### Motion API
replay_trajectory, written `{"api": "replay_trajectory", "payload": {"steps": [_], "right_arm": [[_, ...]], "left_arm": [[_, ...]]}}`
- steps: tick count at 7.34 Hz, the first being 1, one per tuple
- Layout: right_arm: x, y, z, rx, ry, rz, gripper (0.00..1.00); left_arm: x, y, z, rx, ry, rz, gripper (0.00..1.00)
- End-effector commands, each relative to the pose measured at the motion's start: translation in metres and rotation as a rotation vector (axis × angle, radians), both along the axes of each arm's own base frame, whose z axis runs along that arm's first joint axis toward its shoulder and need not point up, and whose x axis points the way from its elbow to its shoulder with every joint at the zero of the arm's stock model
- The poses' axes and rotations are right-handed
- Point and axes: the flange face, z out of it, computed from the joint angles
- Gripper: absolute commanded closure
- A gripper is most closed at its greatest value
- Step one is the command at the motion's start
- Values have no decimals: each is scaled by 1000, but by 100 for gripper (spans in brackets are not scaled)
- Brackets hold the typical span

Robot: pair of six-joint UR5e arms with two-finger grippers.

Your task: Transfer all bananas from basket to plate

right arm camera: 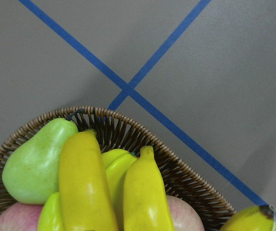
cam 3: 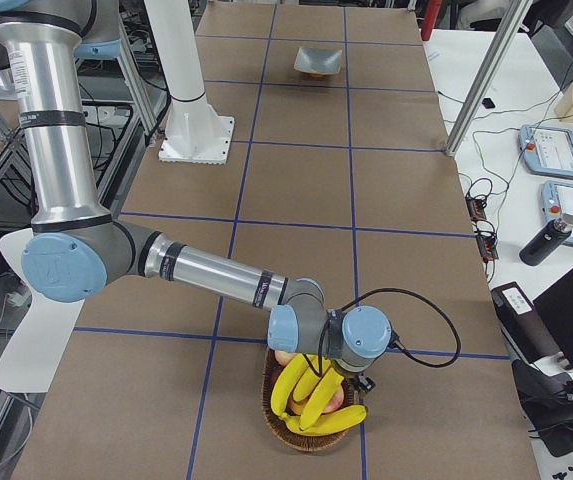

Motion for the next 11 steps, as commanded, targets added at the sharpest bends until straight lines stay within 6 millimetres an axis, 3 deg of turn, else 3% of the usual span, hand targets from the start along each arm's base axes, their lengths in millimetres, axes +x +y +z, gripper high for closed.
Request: {"api": "replay_trajectory", "payload": {"steps": [1, 5, 6, 8, 9, 11], "right_arm": [[-4, 0, 6, 8, 57, -30, 17], [-7, 3, 15, -5, 72, -45, 23], [-7, 4, 18, -10, 74, -47, 31], [-8, 2, 15, -5, 74, -47, 68], [-8, 0, 12, 2, 74, -47, 78], [-10, -5, 9, 6, 85, -52, 64]], "left_arm": [[0, 0, 3, -6, 1, 0, 0], [0, 0, 4, -7, 3, 1, 0], [0, -1, 3, -6, 3, 1, 0], [0, -1, 3, -6, 3, 1, 0], [0, 0, 5, -9, 3, 1, 0], [0, 0, 5, -11, 3, 1, 0]]}}
